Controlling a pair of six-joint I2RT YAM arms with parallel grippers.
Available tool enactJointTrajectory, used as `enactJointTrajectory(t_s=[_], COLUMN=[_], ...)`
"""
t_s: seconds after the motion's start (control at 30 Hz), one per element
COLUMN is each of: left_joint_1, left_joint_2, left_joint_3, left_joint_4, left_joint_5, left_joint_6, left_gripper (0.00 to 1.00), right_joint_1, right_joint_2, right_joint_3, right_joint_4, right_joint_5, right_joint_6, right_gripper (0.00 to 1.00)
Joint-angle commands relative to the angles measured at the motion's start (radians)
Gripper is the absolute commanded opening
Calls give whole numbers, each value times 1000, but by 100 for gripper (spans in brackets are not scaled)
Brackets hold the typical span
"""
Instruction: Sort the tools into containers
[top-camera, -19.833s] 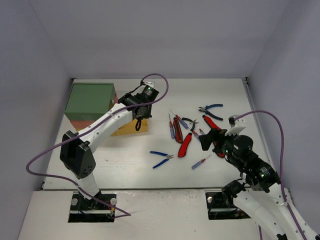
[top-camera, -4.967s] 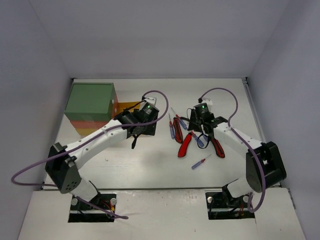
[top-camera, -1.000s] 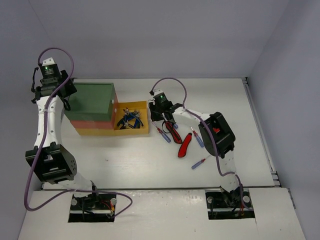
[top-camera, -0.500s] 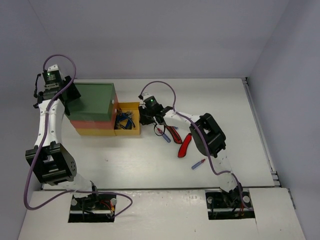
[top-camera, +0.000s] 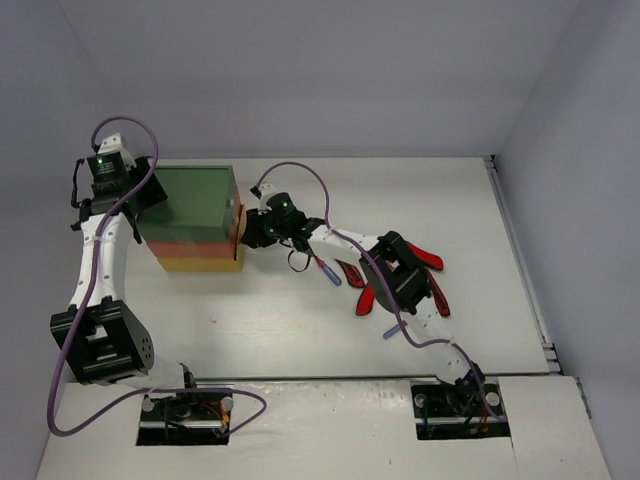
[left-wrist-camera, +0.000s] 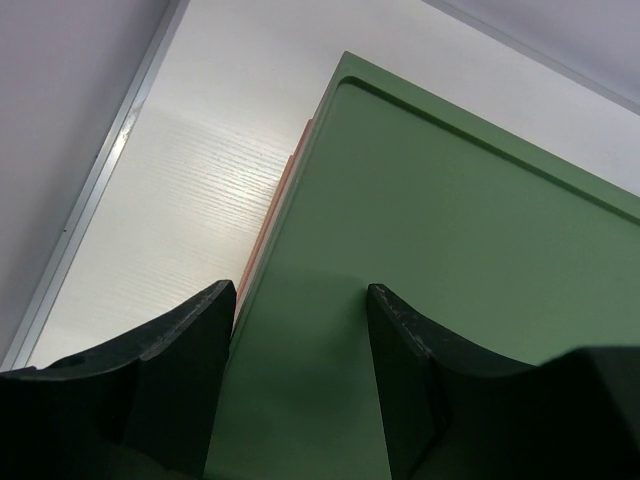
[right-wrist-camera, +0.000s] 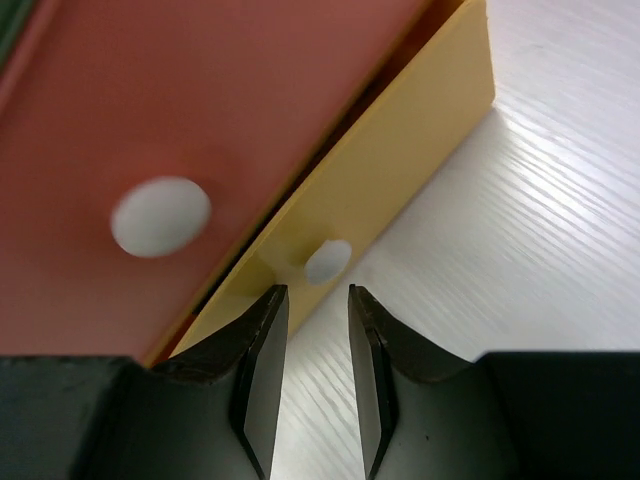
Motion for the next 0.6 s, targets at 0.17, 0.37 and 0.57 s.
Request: enactJointTrajectory(t_s=[0.17,0.37,0.57], left_joint_1=[-48,-40,-38], left_joint_2=[-36,-75,-85], left_joint_3=[-87,-16,49], left_joint_4=[-67,-93,-103], left_joint_5=[152,123,87], left_joint_6=[-11,-1,25], left_gripper=[51,51,51], right_joint_1=[33,-13,-96], right_joint_2=[2,-103,-205], right_joint_3=[70,-53,-137], right_joint_4=[207,213,224], right_joint_5=[-177,-179,-317], right_joint_6=[77,56,30], right_gripper=[34,35,41])
